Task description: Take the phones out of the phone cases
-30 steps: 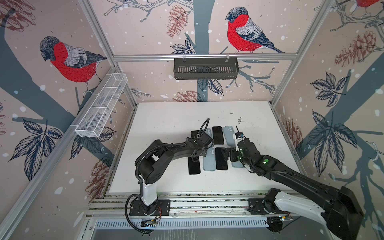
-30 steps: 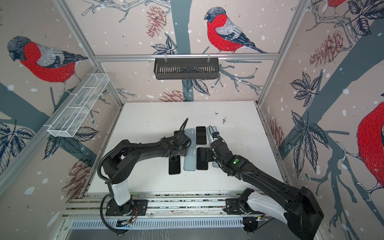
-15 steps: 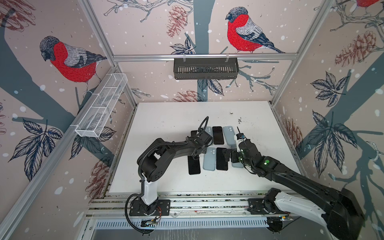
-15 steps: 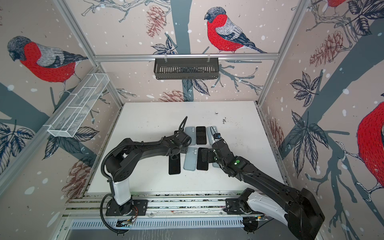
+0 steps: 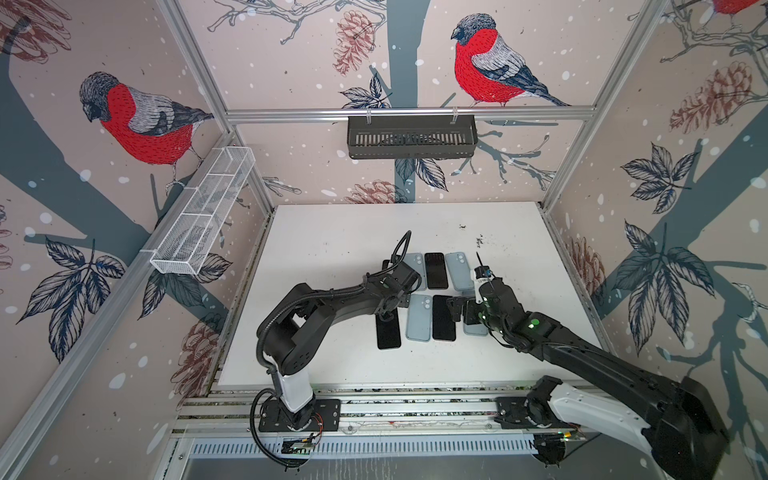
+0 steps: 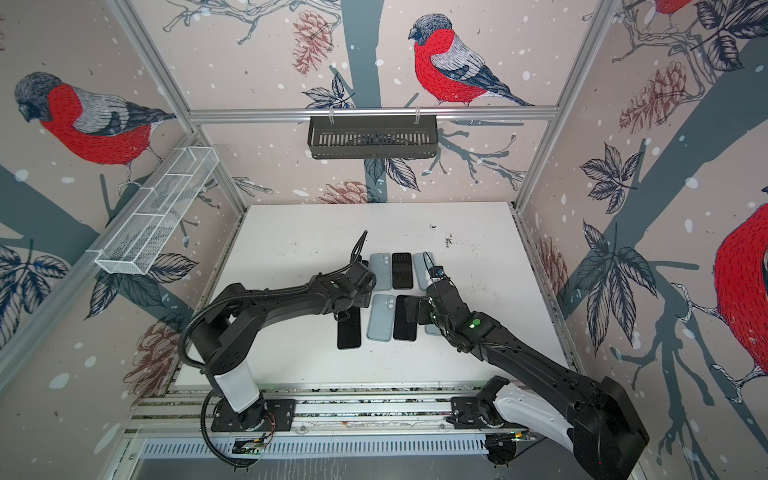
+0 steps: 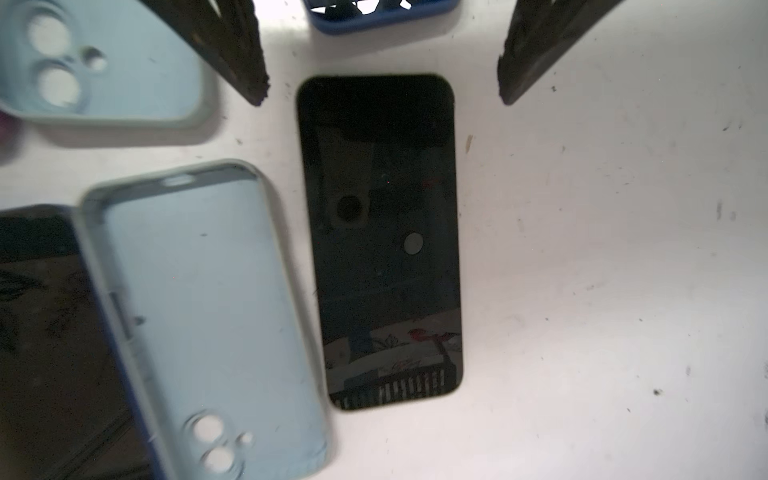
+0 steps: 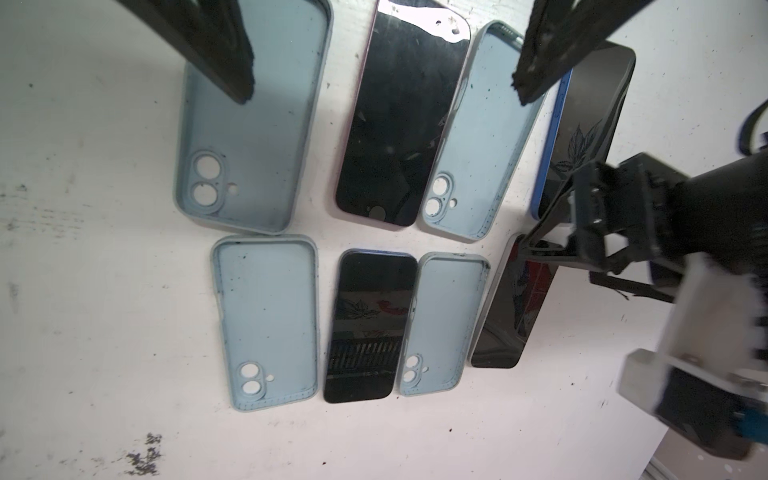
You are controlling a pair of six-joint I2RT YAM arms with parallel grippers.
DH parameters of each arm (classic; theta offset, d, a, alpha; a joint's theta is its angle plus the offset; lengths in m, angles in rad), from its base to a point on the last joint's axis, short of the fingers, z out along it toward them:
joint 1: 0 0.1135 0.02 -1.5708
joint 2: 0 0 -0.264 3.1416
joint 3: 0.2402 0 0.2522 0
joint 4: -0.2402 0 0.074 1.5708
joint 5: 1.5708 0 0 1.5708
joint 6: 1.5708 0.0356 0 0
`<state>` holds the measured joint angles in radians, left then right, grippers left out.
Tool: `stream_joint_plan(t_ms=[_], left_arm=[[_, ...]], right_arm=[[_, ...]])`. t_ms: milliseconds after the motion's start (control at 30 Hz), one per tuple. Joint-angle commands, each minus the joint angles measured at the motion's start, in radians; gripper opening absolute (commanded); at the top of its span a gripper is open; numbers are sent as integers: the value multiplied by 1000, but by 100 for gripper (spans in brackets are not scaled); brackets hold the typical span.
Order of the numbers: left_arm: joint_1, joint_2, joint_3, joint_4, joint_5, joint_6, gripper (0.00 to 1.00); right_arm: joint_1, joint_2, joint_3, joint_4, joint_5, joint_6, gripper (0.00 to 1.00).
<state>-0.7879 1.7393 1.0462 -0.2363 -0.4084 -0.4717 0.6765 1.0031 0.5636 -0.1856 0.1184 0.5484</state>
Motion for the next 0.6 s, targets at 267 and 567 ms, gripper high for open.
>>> stream_joint_plan(t_ms=[267,567], left_arm=[[14,-477,-192,177,-69,6,93],[166,-845,-460,279,-201,115,97]], right_arm=[[-258,-63,4,42,-64,-126,99],[-614,-109,-24,160,-153,-198,99]])
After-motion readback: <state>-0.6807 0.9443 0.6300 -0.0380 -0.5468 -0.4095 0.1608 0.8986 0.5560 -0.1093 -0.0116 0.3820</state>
